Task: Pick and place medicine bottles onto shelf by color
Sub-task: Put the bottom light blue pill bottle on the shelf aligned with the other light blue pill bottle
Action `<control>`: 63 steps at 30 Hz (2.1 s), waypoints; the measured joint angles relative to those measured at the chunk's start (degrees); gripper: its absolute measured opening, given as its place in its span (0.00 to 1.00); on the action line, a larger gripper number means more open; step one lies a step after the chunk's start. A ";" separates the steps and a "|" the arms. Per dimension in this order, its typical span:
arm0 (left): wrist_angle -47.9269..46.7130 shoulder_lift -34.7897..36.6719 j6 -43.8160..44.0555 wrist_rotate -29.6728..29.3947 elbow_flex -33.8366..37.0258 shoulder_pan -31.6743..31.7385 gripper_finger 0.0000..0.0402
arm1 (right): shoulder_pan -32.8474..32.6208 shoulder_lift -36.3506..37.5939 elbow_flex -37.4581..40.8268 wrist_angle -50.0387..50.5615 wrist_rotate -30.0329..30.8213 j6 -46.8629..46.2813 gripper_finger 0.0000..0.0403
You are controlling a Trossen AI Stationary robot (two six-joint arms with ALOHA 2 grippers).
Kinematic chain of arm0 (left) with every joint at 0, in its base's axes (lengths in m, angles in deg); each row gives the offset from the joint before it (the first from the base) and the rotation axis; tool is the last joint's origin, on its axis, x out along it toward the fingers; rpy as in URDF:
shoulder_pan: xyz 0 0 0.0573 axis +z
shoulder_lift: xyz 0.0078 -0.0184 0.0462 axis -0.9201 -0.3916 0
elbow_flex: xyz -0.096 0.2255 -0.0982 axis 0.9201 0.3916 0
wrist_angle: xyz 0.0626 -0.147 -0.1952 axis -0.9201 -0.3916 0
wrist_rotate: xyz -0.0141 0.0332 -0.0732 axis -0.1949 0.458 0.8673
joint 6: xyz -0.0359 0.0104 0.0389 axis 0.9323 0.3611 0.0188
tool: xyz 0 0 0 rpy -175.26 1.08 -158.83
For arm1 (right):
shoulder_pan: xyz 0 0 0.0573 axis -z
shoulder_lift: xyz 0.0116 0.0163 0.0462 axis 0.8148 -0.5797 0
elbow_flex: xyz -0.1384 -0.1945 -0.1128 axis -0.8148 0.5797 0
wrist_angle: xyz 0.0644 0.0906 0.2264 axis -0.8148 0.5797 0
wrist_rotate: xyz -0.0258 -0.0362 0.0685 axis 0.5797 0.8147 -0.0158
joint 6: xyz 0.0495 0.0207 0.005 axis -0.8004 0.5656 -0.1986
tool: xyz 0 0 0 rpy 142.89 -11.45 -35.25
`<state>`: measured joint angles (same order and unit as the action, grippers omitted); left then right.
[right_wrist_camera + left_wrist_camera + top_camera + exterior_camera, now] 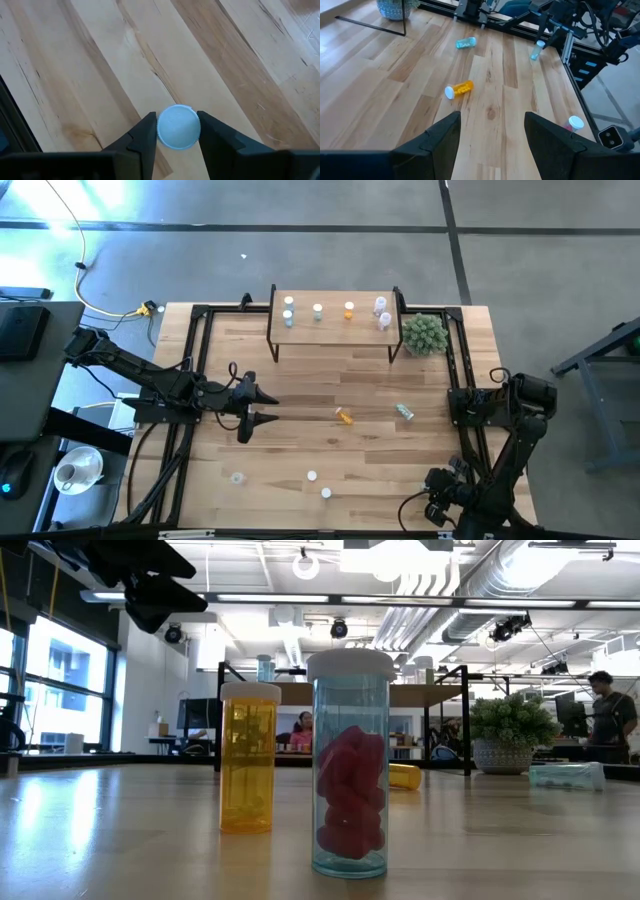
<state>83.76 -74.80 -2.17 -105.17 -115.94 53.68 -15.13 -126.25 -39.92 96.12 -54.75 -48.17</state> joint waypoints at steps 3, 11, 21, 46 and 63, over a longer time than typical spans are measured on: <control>0.02 0.00 -1.01 0.00 0.00 0.00 0.52 | 0.59 0.00 -0.02 -0.05 0.01 0.11 0.29; -0.43 0.00 0.76 0.06 0.00 1.32 0.52 | 5.86 0.02 -0.04 0.32 -0.01 6.19 0.29; -4.31 0.00 0.50 0.24 0.00 3.95 0.58 | 16.97 2.36 -0.15 0.18 3.03 20.23 0.29; -4.31 0.02 -3.03 0.02 0.00 3.93 0.57 | 55.52 11.41 -3.56 -28.30 -5.72 79.24 0.29; -4.44 0.00 -3.00 0.20 0.00 3.93 0.57 | 80.59 11.34 -24.06 -24.57 -6.02 89.59 0.29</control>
<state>79.33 -74.80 -5.17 -104.98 -115.94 57.60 65.45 -114.91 -63.97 71.55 -60.77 41.42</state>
